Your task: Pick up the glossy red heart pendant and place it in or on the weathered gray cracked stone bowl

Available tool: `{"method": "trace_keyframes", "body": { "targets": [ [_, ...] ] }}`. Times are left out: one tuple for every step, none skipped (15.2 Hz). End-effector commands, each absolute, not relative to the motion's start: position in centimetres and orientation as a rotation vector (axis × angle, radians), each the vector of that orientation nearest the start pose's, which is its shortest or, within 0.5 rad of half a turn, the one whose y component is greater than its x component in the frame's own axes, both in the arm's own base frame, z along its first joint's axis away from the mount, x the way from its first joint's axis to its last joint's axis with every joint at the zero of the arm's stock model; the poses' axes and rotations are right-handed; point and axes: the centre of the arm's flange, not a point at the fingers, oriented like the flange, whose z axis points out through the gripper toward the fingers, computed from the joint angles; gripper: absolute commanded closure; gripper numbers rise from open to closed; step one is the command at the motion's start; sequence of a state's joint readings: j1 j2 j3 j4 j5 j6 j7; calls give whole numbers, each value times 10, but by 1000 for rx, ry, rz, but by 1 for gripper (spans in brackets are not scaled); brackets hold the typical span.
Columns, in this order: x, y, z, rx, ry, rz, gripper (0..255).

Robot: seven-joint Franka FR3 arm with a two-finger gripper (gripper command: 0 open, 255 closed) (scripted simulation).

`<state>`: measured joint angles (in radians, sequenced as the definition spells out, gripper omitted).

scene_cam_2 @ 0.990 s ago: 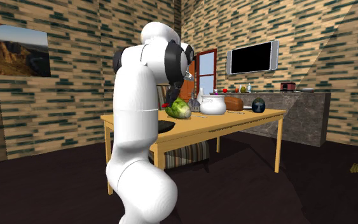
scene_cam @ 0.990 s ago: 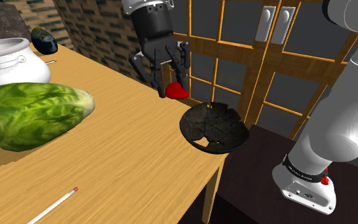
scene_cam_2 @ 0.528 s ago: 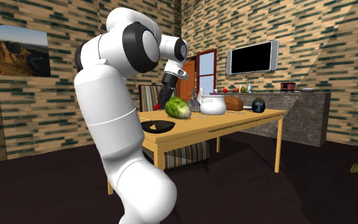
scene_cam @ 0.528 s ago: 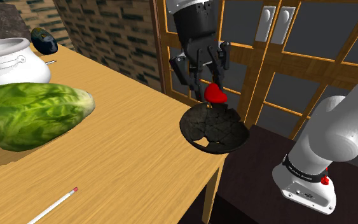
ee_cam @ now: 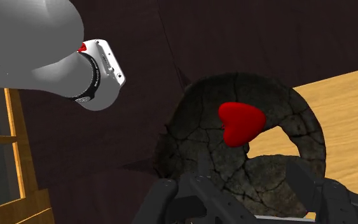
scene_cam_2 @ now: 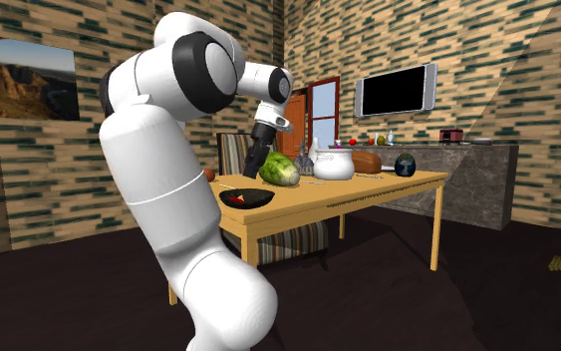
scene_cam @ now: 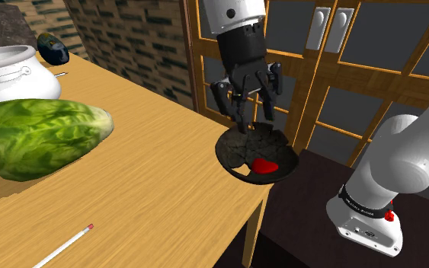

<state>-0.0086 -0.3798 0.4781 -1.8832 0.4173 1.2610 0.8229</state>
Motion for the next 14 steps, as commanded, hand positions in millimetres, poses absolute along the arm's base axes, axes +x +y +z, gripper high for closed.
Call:
{"method": "trace_keyframes", "body": {
  "targets": [
    [310, 274, 610, -3009, 551, 533, 0],
    [301, 278, 600, -3005, 577, 507, 0],
    [291, 283, 591, -2999, 602, 482, 0],
    [290, 284, 590, -2999, 606, 478, 0],
    [288, 284, 585, -2999, 606, 478, 0],
    [287, 285, 580, -2999, 606, 478, 0],
    [285, 285, 575, -2999, 606, 478, 0],
    [284, 286, 570, -2999, 606, 478, 0],
    [282, 286, 565, -2999, 606, 478, 0],
    [281, 287, 559, -2999, 606, 478, 0],
    [278, 288, 552, -2999, 606, 478, 0],
    [278, 288, 552, -2999, 606, 478, 0],
    [278, 288, 552, -2999, 606, 478, 0],
    [278, 288, 552, -2999, 606, 478, 0]
  ]
}}
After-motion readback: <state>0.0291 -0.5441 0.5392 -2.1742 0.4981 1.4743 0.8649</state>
